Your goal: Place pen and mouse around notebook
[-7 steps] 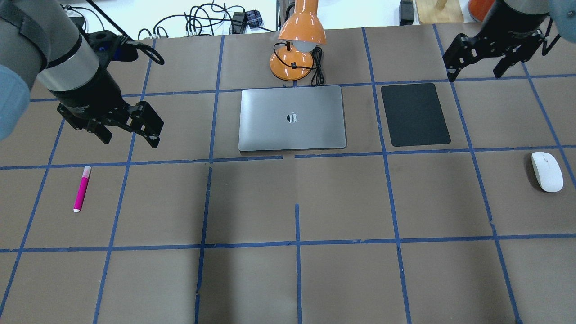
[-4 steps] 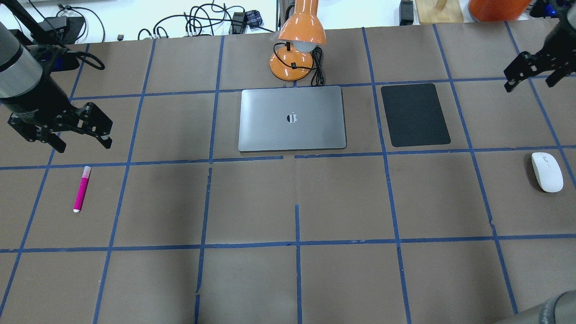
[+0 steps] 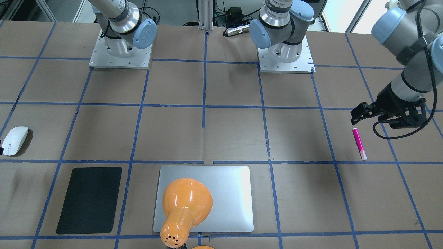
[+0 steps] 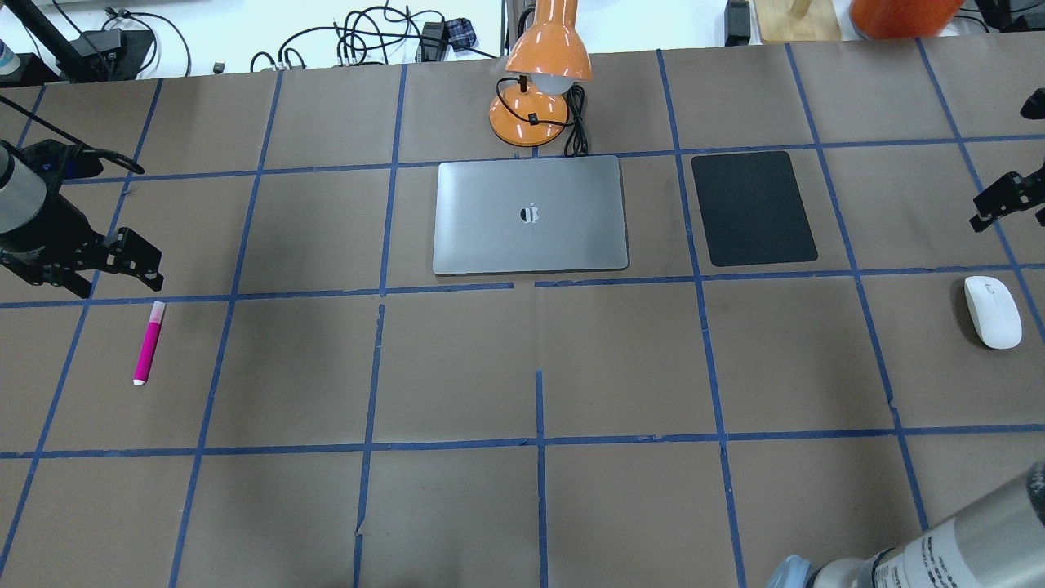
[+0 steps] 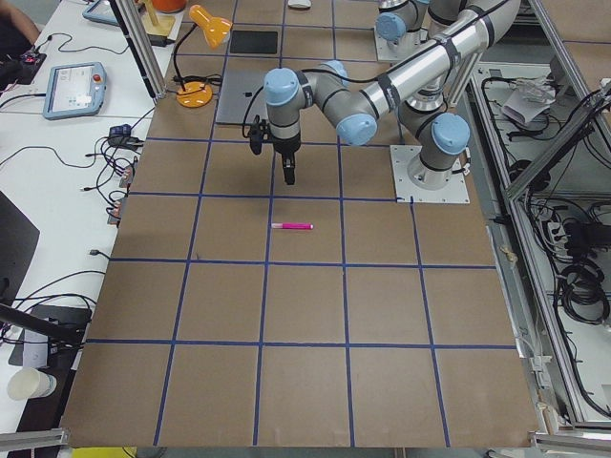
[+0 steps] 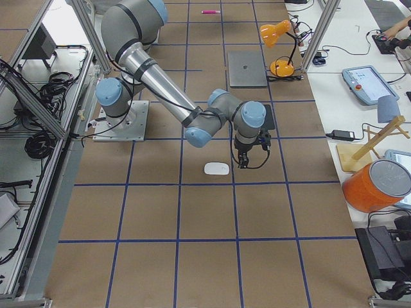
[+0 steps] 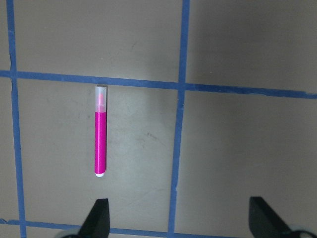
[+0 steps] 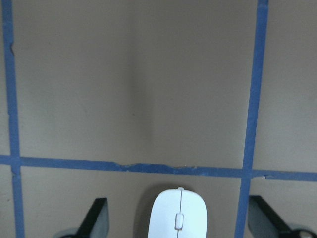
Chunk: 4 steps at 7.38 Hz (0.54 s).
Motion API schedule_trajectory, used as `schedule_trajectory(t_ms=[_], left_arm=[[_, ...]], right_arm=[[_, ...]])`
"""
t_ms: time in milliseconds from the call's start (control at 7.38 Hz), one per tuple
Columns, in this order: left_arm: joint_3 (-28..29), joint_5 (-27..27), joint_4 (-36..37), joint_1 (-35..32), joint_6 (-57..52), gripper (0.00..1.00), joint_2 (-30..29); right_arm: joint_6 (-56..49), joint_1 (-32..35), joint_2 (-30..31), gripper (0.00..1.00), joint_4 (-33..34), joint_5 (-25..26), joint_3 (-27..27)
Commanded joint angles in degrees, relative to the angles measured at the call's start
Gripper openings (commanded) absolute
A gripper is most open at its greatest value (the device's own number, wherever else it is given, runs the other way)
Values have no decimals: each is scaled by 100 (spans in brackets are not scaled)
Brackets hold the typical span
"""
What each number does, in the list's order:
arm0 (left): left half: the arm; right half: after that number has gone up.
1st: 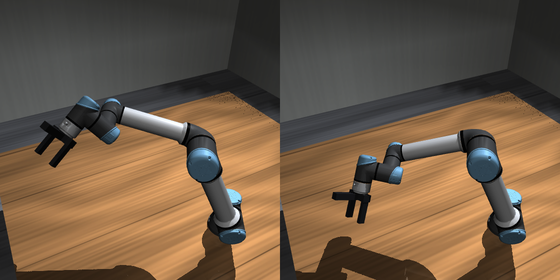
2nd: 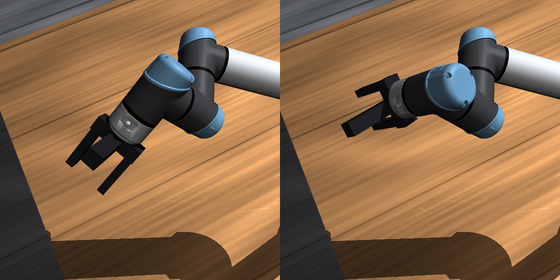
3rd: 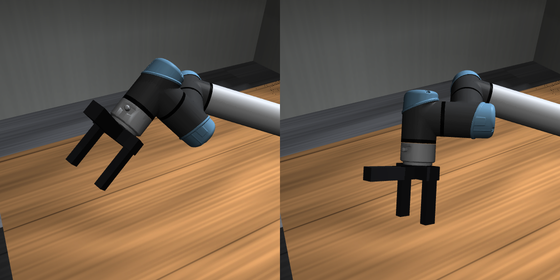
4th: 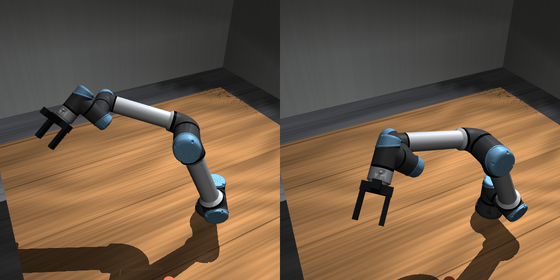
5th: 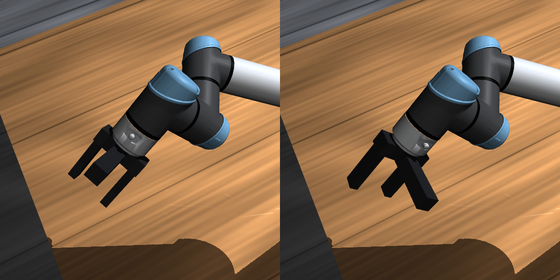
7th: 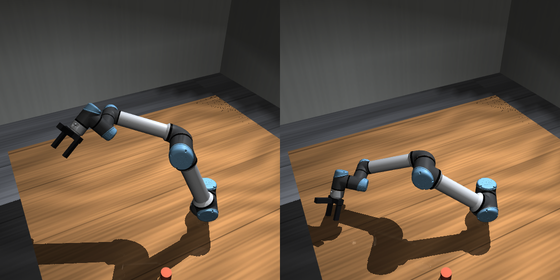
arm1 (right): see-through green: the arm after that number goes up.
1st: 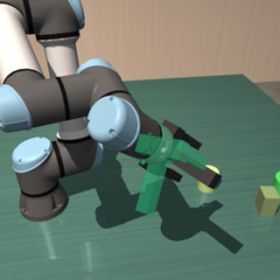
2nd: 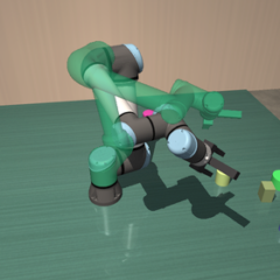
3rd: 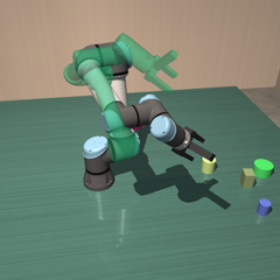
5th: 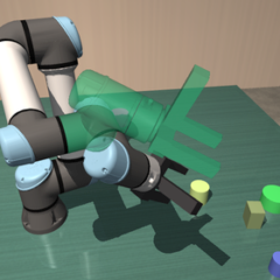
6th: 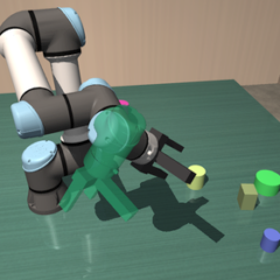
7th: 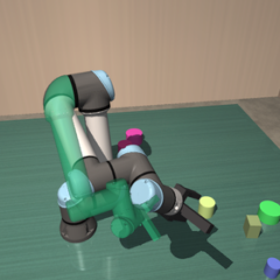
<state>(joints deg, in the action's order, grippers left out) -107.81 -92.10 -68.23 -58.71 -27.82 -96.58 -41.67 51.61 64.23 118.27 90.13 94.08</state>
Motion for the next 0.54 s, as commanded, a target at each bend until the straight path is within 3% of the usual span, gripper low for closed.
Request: schedule_trajectory(t_ms=[0,406], left_arm=[[-91,-1,562,219,-836,100,-465],[-100,-1,1390,500,-998,100,-1221]], right_arm=[[10,-81,-174,100,311,74,365],[351,-194,-182,100,285,223,585]])
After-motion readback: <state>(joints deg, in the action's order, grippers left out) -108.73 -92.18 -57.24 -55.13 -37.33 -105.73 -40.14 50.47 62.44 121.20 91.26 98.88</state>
